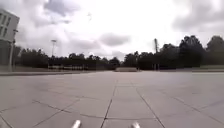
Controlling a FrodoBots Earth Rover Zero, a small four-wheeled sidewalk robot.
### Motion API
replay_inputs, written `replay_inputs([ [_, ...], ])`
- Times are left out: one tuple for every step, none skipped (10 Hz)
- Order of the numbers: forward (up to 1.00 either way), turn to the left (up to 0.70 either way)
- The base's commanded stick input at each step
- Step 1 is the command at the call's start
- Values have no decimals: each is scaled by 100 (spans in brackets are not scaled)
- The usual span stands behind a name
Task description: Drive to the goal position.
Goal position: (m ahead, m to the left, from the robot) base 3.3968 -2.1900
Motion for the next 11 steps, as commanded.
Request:
replay_inputs([
  [70,0],
  [70,0],
  [70,0],
  [70,0],
  [70,0],
  [70,0],
  [70,0],
  [70,0],
  [70,0],
  [70,0],
  [70,0],
])
